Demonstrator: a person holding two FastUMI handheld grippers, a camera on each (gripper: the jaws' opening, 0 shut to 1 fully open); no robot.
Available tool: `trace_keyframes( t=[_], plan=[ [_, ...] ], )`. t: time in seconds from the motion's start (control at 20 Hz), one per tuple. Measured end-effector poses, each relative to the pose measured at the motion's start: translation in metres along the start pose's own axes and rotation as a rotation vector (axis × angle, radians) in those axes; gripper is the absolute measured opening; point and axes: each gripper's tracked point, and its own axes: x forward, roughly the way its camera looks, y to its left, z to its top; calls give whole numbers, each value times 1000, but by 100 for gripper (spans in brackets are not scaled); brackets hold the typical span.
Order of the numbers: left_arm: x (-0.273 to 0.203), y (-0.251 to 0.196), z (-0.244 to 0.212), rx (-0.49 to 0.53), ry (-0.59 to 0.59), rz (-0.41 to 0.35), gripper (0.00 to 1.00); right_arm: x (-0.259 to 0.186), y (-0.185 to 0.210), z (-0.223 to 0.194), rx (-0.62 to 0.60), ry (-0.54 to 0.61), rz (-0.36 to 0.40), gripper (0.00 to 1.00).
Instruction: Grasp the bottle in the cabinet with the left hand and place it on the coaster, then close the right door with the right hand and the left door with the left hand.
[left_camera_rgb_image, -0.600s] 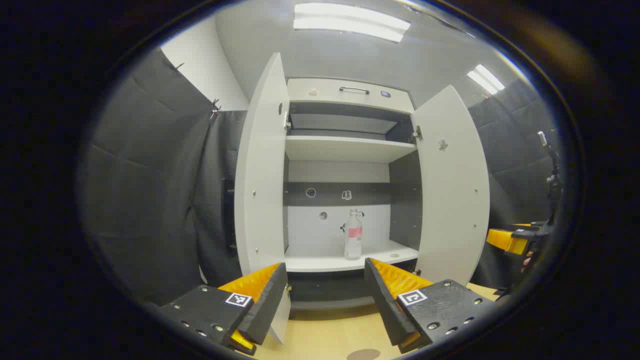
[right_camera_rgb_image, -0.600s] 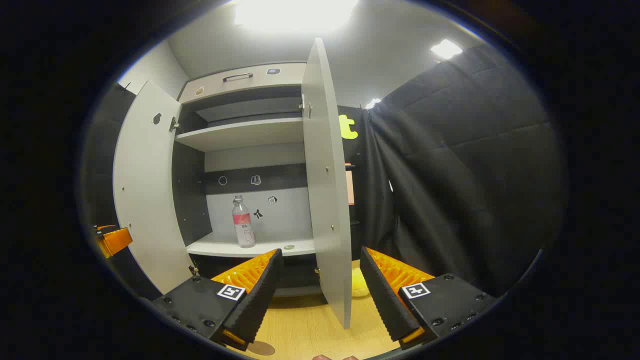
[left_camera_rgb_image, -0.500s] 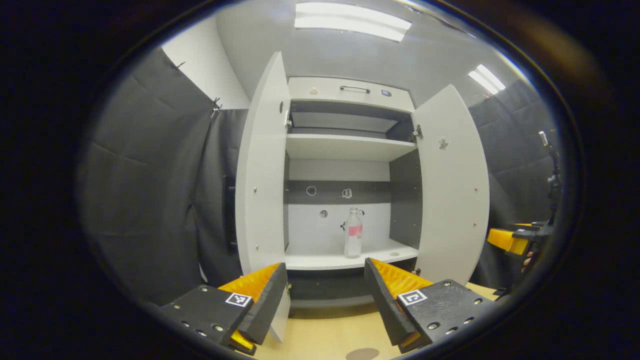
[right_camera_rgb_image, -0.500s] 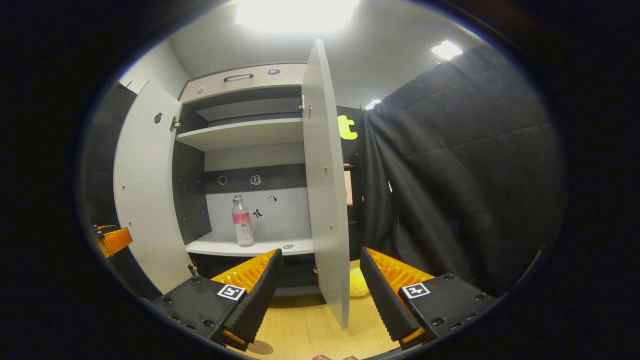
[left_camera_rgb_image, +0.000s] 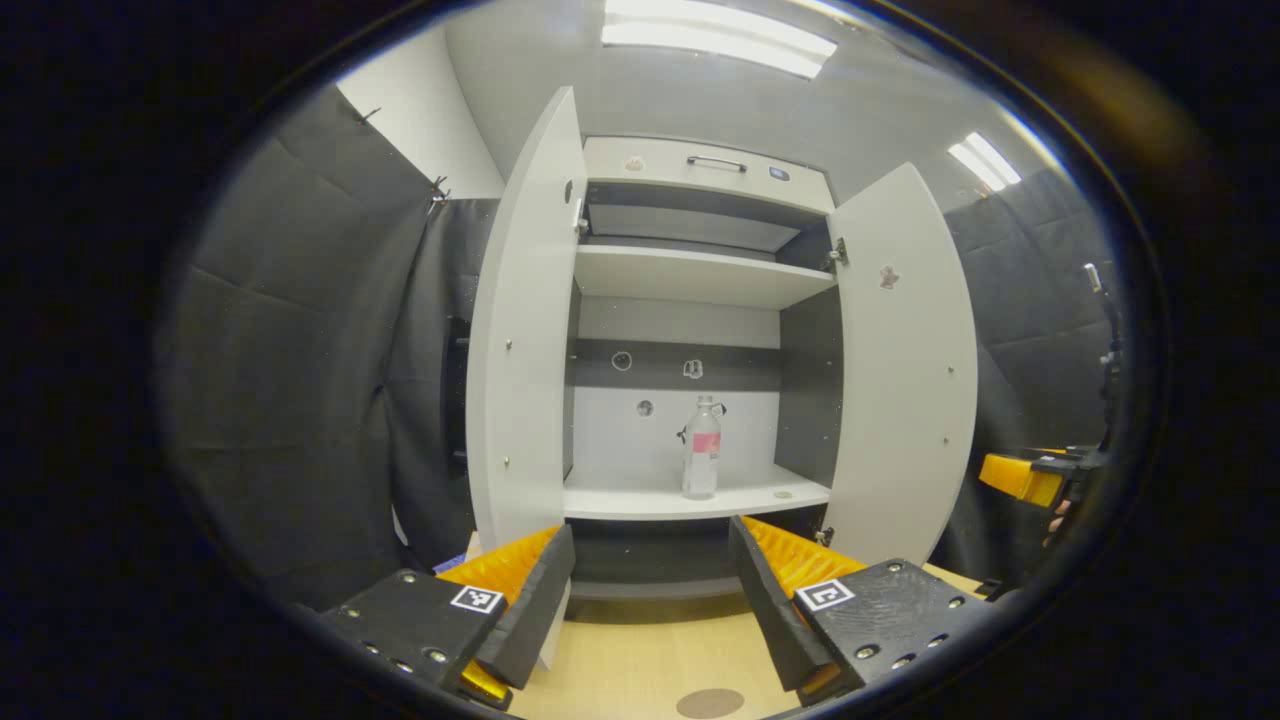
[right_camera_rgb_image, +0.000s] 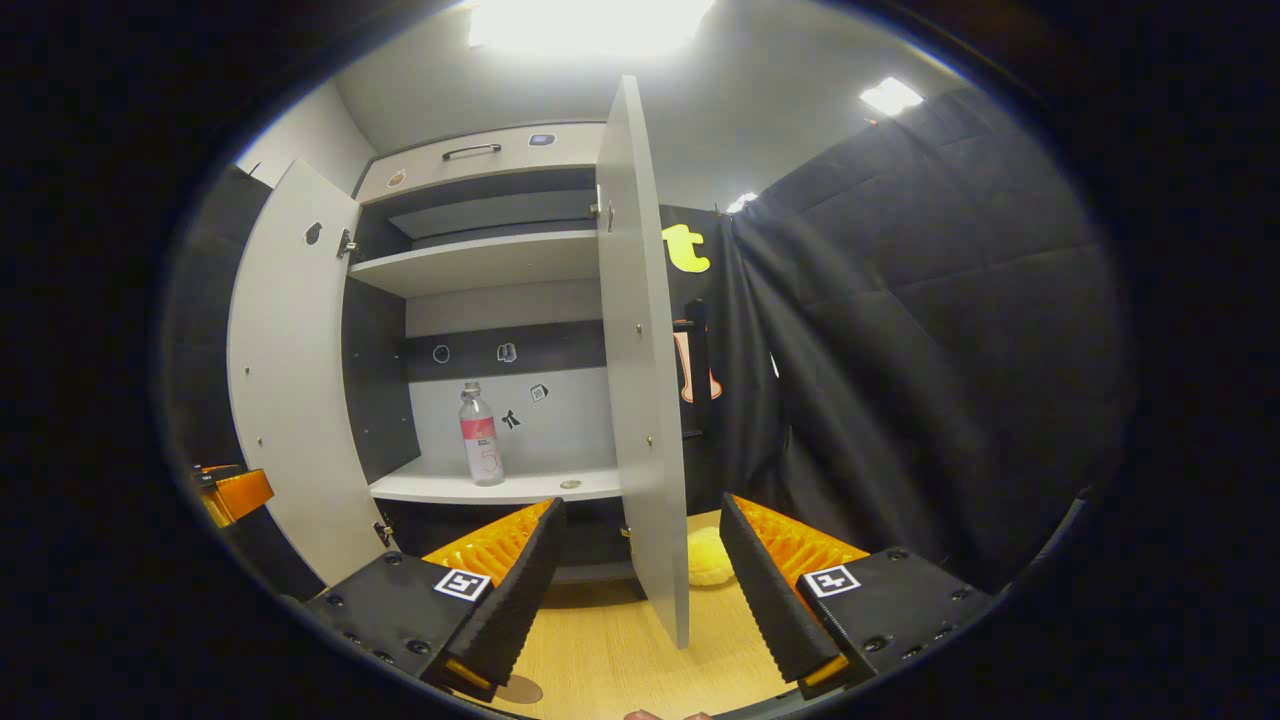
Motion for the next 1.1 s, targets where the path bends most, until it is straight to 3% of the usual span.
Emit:
trace_keyframes(
  t=[0.3,0.55,0.6,0.7,0.75,0.8,0.85,0.95,1.0,1.1],
  plan=[
    [3,0,-11,-16,31,-3,90,-6,-6,-11,-23,34,-19,98],
    [19,-15,-21,-20,49,-43,90,-7,-27,-4,-36,43,-82,98],
    [23,-18,-23,-21,53,-56,98,-8,-32,-3,-32,45,-97,98],
    [27,-31,-36,-13,57,-82,97,-9,-42,-1,-38,49,-126,98],
    [35,-37,-36,-11,58,-94,90,-9,-50,0,-48,48,-145,98],
    [44,-43,-36,-9,61,-107,90,-8,-60,0,-59,49,-168,98],
    [53,-47,-37,-6,64,-115,97,-7,-67,0,-63,52,-184,98],
    [73,-56,-34,6,67,-125,97,-1,-86,-2,-65,63,-221,98],
    [85,-60,-31,12,66,-130,90,4,-93,-4,-60,72,-234,98],
    [110,-65,-24,25,62,-136,90,13,-103,-4,-42,77,-247,98]
  ],
)
